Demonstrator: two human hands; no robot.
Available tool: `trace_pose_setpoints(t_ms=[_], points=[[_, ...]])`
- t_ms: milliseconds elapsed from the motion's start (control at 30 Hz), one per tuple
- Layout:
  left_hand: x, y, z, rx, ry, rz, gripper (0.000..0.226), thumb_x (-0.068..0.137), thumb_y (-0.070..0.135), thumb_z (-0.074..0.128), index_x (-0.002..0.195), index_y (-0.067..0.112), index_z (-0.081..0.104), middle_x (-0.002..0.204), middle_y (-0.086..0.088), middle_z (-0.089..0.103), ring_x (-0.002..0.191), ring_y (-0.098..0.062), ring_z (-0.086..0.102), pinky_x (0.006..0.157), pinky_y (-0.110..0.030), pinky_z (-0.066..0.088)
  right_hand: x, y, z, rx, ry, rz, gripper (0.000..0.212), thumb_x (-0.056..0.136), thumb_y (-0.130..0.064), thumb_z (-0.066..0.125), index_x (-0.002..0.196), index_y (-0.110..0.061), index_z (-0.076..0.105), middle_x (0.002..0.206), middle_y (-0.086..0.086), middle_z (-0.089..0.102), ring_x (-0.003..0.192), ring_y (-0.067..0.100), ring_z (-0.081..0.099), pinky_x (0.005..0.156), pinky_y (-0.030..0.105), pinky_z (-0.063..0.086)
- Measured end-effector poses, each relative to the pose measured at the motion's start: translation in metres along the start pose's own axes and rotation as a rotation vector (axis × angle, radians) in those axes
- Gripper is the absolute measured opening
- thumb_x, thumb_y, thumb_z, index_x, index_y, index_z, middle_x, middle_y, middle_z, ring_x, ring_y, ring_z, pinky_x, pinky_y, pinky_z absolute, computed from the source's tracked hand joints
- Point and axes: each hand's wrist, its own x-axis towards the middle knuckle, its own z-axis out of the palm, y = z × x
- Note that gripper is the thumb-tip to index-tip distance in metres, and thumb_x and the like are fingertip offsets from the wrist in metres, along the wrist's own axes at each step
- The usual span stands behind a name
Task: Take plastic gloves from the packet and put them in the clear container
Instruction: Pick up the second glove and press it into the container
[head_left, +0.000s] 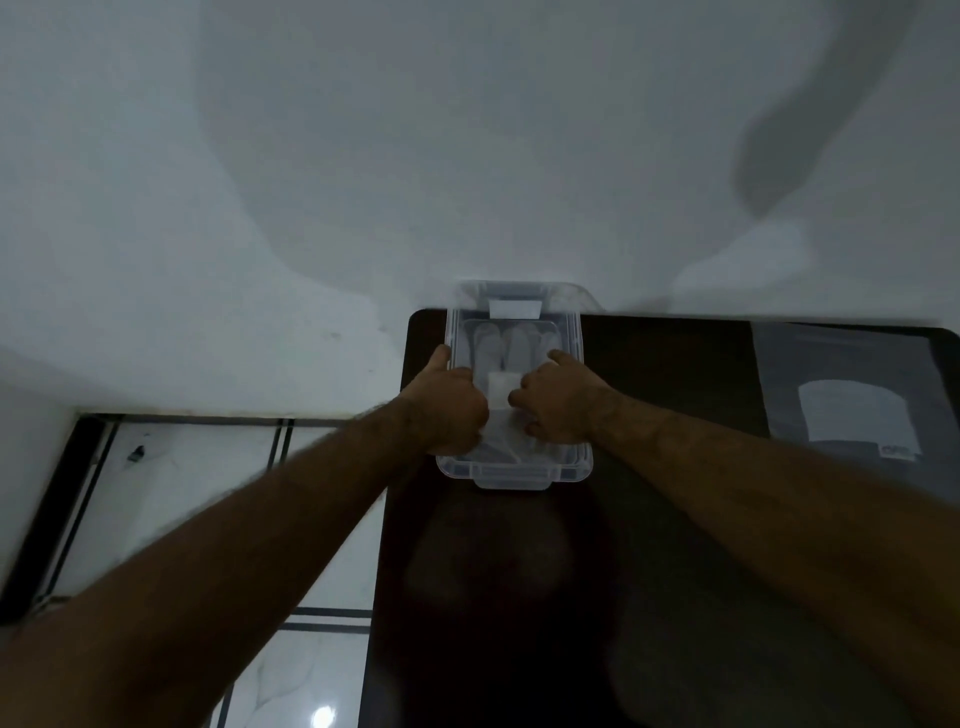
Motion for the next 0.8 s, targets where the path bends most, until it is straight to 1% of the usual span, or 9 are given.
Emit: trace_pose_setpoints(t_ms=[100, 233, 267, 333, 400, 467, 567, 667, 800], points=[[0.002, -0.001, 0.005, -0.001, 0.005, 0.015, 0.054, 0.1, 0.07, 0.044, 0.101, 0.029, 0.079, 0.099, 0.005, 0.072, 0.114, -0.02, 0.06, 0.121, -0.067, 0.011, 0.003, -0.001, 0.003, 0.009, 0.037, 0.046, 0.054, 0.102, -0.056, 0.052, 0.146, -0.024, 0.053, 0.139, 0.011, 0.062, 0.133, 0.032, 0.056, 0.126, 0.059, 0.022], [0.006, -0.007, 0.002, -0.014, 0.184, -0.001, 0.057, 0.104, 0.063, 0.033, 0.099, 0.026, 0.077, 0.097, 0.004, 0.072, 0.116, -0.022, 0.061, 0.119, -0.065, 0.018, 0.003, -0.003, 0.004, 0.032, 0.1, 0.066, 0.056, 0.101, -0.055, 0.055, 0.148, -0.025, 0.052, 0.144, 0.011, 0.058, 0.135, 0.033, 0.053, 0.125, 0.058, 0.024], [0.01, -0.007, -0.001, -0.013, 0.192, -0.011, 0.055, 0.105, 0.059, 0.032, 0.102, 0.026, 0.076, 0.106, 0.004, 0.074, 0.126, -0.023, 0.059, 0.121, -0.068, 0.016, 0.003, -0.003, 0.004, 0.029, 0.091, 0.063, 0.056, 0.1, -0.056, 0.055, 0.148, -0.026, 0.052, 0.145, 0.01, 0.057, 0.137, 0.033, 0.052, 0.125, 0.058, 0.022], [0.02, -0.01, -0.003, -0.009, 0.142, -0.024, 0.054, 0.106, 0.055, 0.029, 0.12, 0.027, 0.073, 0.132, 0.004, 0.072, 0.15, -0.026, 0.044, 0.121, -0.075, 0.001, 0.004, -0.004, 0.005, 0.028, 0.057, 0.064, 0.058, 0.099, -0.056, 0.056, 0.149, -0.027, 0.05, 0.147, 0.008, 0.057, 0.139, 0.032, 0.05, 0.126, 0.059, 0.018], [0.032, -0.013, -0.002, 0.022, 0.06, -0.028, 0.056, 0.107, 0.055, 0.027, 0.136, 0.028, 0.067, 0.149, 0.003, 0.064, 0.159, -0.028, 0.03, 0.117, -0.076, -0.015, 0.007, -0.004, 0.004, 0.027, 0.051, 0.076, 0.062, 0.097, -0.057, 0.06, 0.15, -0.028, 0.049, 0.147, 0.008, 0.058, 0.14, 0.032, 0.051, 0.127, 0.061, 0.015], [0.04, -0.014, -0.003, 0.076, 0.022, -0.03, 0.057, 0.106, 0.055, 0.029, 0.146, 0.029, 0.061, 0.158, -0.001, 0.056, 0.161, -0.028, 0.025, 0.115, -0.076, -0.023, 0.01, -0.004, 0.003, 0.031, 0.05, 0.081, 0.065, 0.096, -0.057, 0.063, 0.151, -0.027, 0.048, 0.146, 0.008, 0.059, 0.14, 0.033, 0.051, 0.127, 0.062, 0.014], [0.047, -0.015, -0.008, 0.108, 0.029, -0.033, 0.052, 0.105, 0.051, 0.039, 0.144, 0.029, 0.063, 0.154, 0.0, 0.06, 0.159, -0.028, 0.029, 0.11, -0.072, -0.029, 0.01, -0.004, 0.001, 0.018, 0.047, 0.081, 0.064, 0.096, -0.053, 0.065, 0.152, -0.026, 0.047, 0.146, 0.008, 0.059, 0.14, 0.034, 0.051, 0.127, 0.064, 0.013], [0.056, -0.021, -0.009, 0.11, 0.037, -0.047, 0.047, 0.1, 0.048, 0.047, 0.136, 0.026, 0.068, 0.141, 0.0, 0.069, 0.152, -0.029, 0.041, 0.114, -0.073, -0.024, 0.011, -0.005, 0.001, -0.008, 0.061, 0.068, 0.06, 0.096, -0.052, 0.065, 0.148, -0.027, 0.05, 0.143, 0.008, 0.061, 0.137, 0.033, 0.053, 0.127, 0.066, 0.013], [0.062, -0.031, -0.013, 0.135, 0.053, -0.059, 0.051, 0.101, 0.048, 0.049, 0.145, 0.025, 0.06, 0.154, 0.0, 0.059, 0.158, -0.028, 0.033, 0.112, -0.074, -0.024, 0.013, -0.004, 0.005, -0.016, 0.075, 0.064, 0.057, 0.097, -0.052, 0.065, 0.147, -0.03, 0.052, 0.142, 0.007, 0.062, 0.137, 0.034, 0.054, 0.126, 0.067, 0.012]])
